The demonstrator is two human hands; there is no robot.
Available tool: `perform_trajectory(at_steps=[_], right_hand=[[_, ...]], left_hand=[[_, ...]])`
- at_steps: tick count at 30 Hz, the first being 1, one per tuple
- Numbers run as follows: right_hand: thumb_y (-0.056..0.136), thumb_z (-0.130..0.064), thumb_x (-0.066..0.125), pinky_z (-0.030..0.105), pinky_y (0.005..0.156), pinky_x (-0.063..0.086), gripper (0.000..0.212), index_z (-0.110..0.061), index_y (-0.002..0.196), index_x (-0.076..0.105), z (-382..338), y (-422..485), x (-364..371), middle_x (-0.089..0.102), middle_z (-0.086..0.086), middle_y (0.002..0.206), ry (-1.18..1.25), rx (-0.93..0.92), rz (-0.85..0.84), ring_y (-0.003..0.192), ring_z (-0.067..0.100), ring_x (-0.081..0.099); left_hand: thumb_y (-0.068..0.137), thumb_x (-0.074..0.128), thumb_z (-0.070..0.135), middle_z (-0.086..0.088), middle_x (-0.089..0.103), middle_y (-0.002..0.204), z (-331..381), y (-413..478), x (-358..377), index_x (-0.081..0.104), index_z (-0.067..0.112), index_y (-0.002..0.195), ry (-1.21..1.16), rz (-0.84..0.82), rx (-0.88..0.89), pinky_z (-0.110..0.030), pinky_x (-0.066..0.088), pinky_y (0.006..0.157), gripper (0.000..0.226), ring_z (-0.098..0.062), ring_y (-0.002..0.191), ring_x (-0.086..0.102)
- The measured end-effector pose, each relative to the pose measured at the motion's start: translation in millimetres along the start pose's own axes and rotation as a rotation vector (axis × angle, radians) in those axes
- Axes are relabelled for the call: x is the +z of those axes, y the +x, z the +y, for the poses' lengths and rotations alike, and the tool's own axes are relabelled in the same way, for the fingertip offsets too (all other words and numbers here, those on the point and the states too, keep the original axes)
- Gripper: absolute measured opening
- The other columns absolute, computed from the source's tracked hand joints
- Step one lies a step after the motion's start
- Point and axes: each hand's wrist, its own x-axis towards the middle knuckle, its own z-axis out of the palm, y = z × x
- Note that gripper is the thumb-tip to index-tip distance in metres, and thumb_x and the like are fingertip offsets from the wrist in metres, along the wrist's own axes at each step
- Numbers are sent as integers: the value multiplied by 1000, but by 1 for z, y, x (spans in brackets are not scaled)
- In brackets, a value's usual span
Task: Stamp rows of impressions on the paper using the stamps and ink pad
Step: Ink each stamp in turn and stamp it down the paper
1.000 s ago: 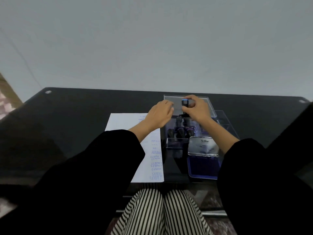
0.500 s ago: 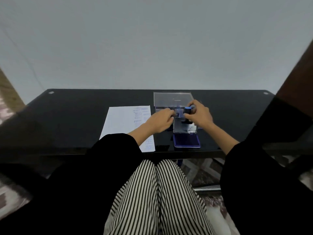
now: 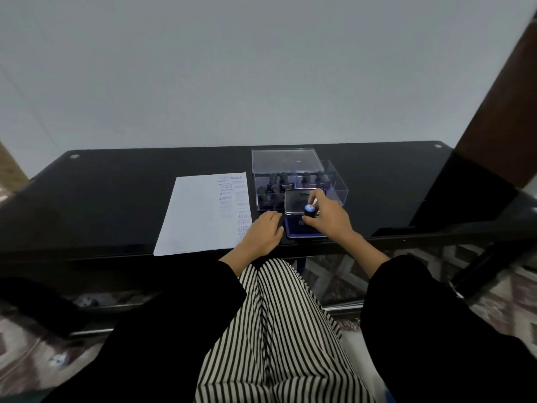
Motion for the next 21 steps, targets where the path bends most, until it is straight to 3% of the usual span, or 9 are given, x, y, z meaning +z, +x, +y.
perform_trajectory(at_steps=[3,8,12,16,21], right_hand=[[83,-20,67,27,62,35,33,-20,93,35,2,0,3,63,6,98,-25,-37,26,75,17,52],[84,-21,66,26,59,35,32,-17,103,41,7,5,10,64,5,99,-17,-57,114,73,16,54],[86,-22,63,28,64,43,38,-22,122,48,6,10,15,62,3,113,-53,-137,155,94,22,62],[90,-23,58,25,67,41,24,-20,114,56,5,14,26,59,2,114,-113,-174,105,94,20,60],[93,-21,51,32,67,45,16,-17,108,50,4,14,39,55,5,109,-175,-196,47,91,24,58]], left_hand=[[100,34,22,-12,26,153,-3,1,11,26,3,145,51,-45,-13,-31,14,118,49,-24,143,20],[101,32,25,-9,13,158,-7,6,21,18,6,148,75,-53,-38,-41,14,119,53,-24,146,9],[101,31,25,-8,10,158,-8,10,24,13,7,149,77,-18,-50,-41,13,120,54,-23,147,6],[101,29,26,-7,9,158,-14,13,27,11,9,149,91,-41,-52,-41,12,120,54,-22,147,5],[102,23,28,-6,10,158,-16,12,31,11,12,150,136,-56,-30,-41,9,119,51,-21,147,6]])
